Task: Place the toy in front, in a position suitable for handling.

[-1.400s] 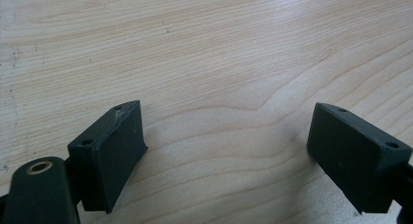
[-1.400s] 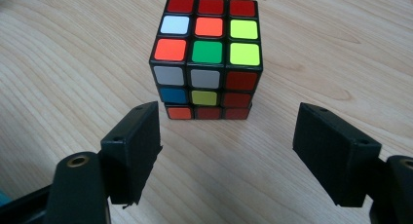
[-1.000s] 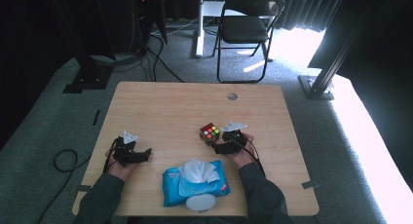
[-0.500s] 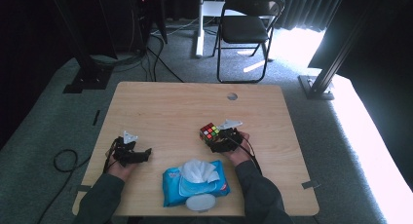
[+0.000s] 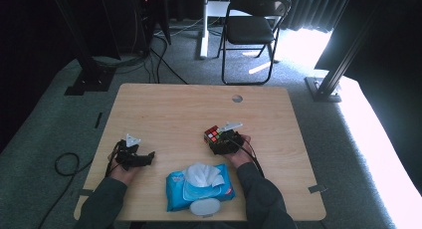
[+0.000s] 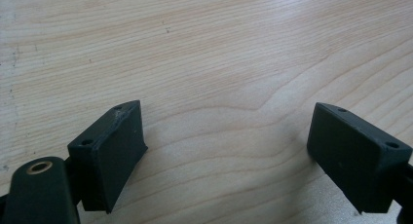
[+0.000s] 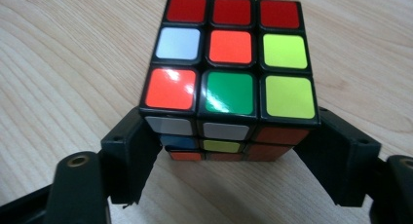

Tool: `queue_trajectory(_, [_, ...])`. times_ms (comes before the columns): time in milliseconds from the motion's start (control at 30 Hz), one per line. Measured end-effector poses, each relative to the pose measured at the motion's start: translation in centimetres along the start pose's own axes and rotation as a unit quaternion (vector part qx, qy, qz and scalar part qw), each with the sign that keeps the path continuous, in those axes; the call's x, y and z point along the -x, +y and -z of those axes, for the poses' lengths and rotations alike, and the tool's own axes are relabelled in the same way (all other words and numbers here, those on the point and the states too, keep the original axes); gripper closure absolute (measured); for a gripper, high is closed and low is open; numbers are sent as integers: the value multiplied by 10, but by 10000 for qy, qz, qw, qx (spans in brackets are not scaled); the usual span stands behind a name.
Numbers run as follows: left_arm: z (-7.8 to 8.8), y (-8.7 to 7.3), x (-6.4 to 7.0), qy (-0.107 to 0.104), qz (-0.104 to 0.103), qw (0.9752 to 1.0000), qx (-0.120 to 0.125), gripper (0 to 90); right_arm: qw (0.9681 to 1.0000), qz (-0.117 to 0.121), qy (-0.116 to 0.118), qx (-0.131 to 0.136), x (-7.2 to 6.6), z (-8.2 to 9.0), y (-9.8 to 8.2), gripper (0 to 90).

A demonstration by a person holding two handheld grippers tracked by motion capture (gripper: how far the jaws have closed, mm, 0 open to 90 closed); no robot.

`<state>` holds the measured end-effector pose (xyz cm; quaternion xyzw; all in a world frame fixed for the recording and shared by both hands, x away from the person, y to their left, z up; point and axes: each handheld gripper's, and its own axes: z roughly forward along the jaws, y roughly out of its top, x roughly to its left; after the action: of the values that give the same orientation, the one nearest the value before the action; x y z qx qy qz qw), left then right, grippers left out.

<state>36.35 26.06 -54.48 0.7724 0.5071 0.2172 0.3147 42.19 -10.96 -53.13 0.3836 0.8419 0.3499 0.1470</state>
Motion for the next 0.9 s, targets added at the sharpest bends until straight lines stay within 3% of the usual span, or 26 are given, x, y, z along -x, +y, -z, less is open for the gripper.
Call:
queue_trajectory(100, [0, 0, 0, 1, 1, 10000, 1, 137, 10000, -38, 88, 6, 1, -1, -1, 312])
queue_trajectory(333, [0, 0, 0, -1, -1, 10000, 0, 137, 9999, 126, 66, 46, 0, -1, 0, 337])
queue_trajectory(900, [0, 0, 0, -1, -1, 10000, 0, 137, 9983, 441, 245, 308, -9, -3, 11, 342])
